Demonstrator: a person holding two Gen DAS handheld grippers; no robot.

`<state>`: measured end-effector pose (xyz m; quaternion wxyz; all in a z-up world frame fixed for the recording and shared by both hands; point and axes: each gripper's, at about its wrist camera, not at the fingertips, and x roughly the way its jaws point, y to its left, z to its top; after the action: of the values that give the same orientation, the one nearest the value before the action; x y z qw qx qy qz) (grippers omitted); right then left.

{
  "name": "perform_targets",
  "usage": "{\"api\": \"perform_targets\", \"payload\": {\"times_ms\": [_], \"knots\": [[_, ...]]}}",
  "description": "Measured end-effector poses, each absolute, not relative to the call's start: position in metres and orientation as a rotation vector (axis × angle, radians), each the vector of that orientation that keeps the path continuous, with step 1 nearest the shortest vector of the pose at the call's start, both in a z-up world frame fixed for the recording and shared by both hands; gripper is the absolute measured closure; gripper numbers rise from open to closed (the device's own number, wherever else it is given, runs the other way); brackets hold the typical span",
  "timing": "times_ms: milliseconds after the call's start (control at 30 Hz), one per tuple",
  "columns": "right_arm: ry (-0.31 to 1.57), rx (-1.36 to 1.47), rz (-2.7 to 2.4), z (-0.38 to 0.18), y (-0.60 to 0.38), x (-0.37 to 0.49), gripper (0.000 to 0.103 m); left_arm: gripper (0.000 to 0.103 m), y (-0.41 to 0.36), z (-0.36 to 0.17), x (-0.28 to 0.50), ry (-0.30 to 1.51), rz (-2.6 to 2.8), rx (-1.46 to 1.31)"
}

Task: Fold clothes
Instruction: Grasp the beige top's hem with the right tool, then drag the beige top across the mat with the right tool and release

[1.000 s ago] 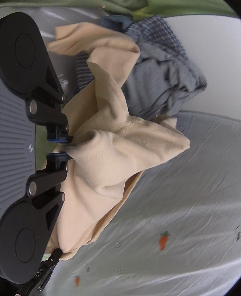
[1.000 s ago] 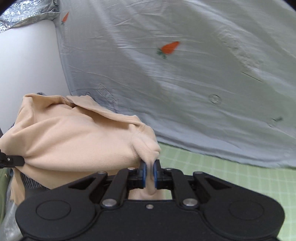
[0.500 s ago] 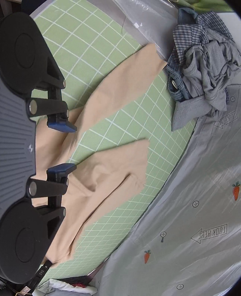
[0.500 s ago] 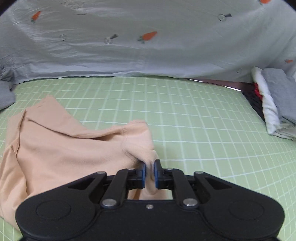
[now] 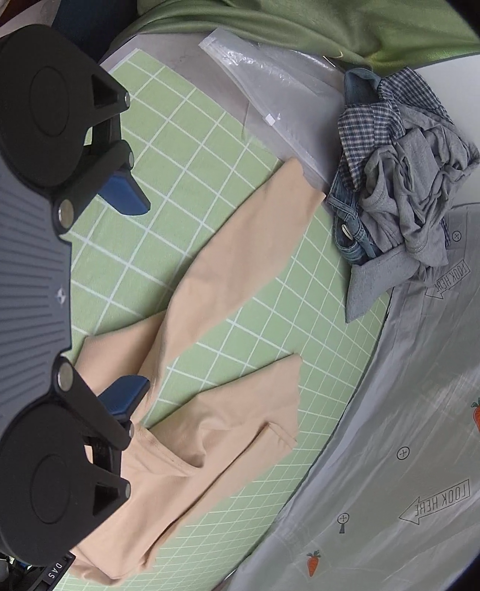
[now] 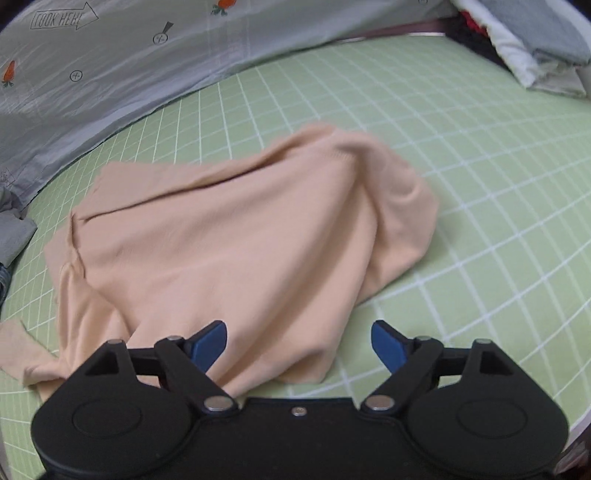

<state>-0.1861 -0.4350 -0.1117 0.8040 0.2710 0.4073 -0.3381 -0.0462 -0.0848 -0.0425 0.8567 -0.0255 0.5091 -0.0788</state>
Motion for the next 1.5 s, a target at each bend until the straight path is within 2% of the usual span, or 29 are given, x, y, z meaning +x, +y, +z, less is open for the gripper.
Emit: {"api": "perform_targets", "payload": {"times_ms": [233, 367, 467, 500, 567, 600, 633, 733, 1133, 1367, 1467, 1500], "knots": [[0.891, 0.779, -0.706, -0.139, -0.399, -0.182, 0.013, 0.009, -0.072, -0.043, -0.037, 1.073, -0.182, -0.008], [0.884, 0.767, -0.722, -0.144, -0.392, -0.174, 0.011, 0.009, -0.067, -0.042, -0.034, 1.078, -0.170, 0.010], [0.933, 0.653, -0.716, -0.147, -0.390, -0.162, 0.012, 0.009, -0.066, -0.042, -0.031, 1.084, -0.147, 0.004], [0.951, 0.613, -0.714, -0.147, -0.390, -0.158, 0.018, 0.009, -0.066, -0.041, -0.031, 1.083, -0.141, -0.006], [0.964, 0.542, -0.705, -0.145, -0.391, -0.156, 0.045, 0.009, -0.069, -0.041, -0.029, 1.081, -0.130, -0.030], [0.968, 0.507, -0.695, -0.144, -0.392, -0.156, 0.069, 0.009, -0.072, -0.041, -0.029, 1.081, -0.126, -0.039], [0.967, 0.512, -0.684, -0.144, -0.398, -0.159, 0.080, 0.009, -0.076, -0.041, -0.029, 1.080, -0.124, -0.048], [0.963, 0.552, -0.652, -0.143, -0.418, -0.169, 0.091, 0.009, -0.091, -0.041, -0.030, 1.081, -0.122, -0.069], [1.011, 0.318, -0.721, -0.148, -0.553, -0.192, 0.090, 0.009, -0.156, -0.057, -0.011, 1.118, -0.076, -0.117], [0.978, 0.291, -0.844, -0.157, -0.662, -0.140, 0.090, 0.009, -0.199, -0.065, 0.039, 1.113, -0.062, -0.102], [0.963, 0.332, -0.895, -0.154, -0.695, -0.121, 0.084, 0.009, -0.216, -0.062, 0.054, 1.109, -0.105, -0.070], [0.956, 0.338, -0.904, -0.151, -0.699, -0.117, 0.074, 0.009, -0.220, -0.061, 0.058, 1.104, -0.124, -0.060]]}}
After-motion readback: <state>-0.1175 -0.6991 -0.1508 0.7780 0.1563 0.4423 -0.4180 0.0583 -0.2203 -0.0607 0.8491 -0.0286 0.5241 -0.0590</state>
